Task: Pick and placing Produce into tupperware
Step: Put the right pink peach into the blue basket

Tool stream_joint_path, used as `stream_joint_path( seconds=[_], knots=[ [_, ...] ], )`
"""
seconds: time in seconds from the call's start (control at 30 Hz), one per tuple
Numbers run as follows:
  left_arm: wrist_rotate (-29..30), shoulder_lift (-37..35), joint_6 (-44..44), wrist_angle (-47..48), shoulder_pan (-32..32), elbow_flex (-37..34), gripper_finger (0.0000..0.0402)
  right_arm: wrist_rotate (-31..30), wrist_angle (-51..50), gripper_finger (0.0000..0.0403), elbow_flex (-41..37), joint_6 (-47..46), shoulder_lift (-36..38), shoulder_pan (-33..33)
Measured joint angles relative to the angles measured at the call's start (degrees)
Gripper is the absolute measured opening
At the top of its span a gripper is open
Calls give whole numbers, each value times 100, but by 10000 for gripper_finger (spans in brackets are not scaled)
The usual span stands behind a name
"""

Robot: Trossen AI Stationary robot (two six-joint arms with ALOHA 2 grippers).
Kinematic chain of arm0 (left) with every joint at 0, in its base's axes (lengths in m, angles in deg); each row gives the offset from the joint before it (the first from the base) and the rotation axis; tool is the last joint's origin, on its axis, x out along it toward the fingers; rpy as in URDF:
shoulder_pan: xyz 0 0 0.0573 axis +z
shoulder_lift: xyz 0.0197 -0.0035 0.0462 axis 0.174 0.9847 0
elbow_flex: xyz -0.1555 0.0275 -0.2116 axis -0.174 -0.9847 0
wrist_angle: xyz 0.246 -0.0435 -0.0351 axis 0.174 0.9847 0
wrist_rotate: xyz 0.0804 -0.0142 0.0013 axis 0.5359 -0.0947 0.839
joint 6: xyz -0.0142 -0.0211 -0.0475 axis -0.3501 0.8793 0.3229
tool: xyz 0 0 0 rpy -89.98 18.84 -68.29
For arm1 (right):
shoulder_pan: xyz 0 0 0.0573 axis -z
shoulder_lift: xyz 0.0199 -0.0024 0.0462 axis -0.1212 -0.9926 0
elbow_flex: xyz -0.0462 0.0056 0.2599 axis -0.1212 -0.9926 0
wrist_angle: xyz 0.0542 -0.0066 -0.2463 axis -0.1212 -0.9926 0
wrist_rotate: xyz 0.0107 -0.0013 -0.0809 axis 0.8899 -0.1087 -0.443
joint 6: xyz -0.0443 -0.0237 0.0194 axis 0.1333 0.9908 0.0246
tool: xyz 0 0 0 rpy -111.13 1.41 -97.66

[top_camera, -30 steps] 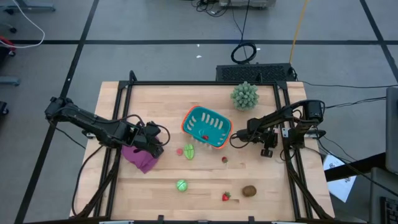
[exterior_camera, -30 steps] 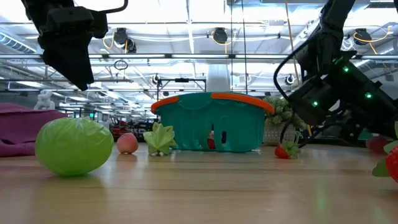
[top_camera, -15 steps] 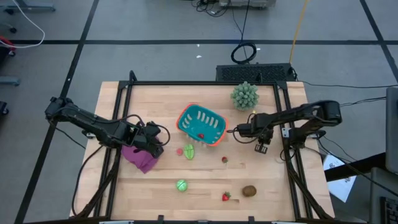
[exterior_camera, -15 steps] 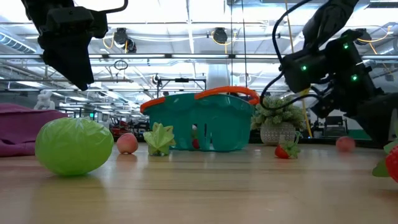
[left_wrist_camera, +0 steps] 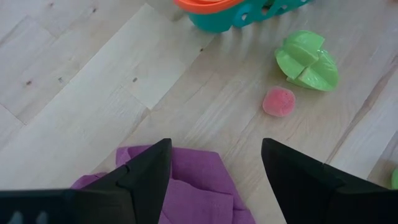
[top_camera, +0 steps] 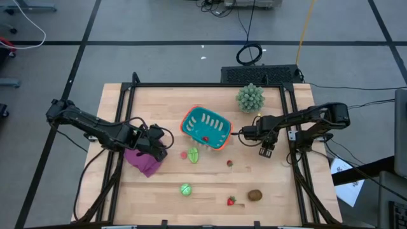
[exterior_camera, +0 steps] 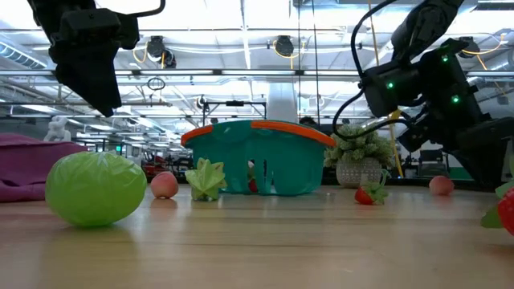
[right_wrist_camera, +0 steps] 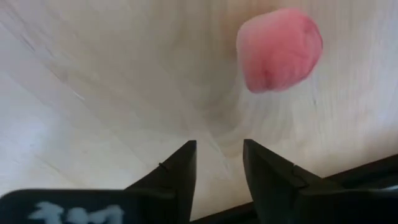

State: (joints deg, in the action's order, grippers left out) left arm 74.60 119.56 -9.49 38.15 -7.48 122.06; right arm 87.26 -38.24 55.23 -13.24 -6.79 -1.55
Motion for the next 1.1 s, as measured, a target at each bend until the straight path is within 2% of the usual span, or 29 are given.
stream_joint_path(
  seconds=[0.33,0.57,0.73,1.1],
  knots=[
    [1,2,0,0,-1,0,253,2,-12,156,-4,-45,144,0],
    [3,1,0,0,0,0,253,-7,-38,157,-4,-507,989,0],
    [7,0,0,-2,0,0,253,-20,390,157,-4,-642,1436,14],
    [5,0,-24,-13,0,0,253,-7,696,158,-9,-278,975,385]
  ],
)
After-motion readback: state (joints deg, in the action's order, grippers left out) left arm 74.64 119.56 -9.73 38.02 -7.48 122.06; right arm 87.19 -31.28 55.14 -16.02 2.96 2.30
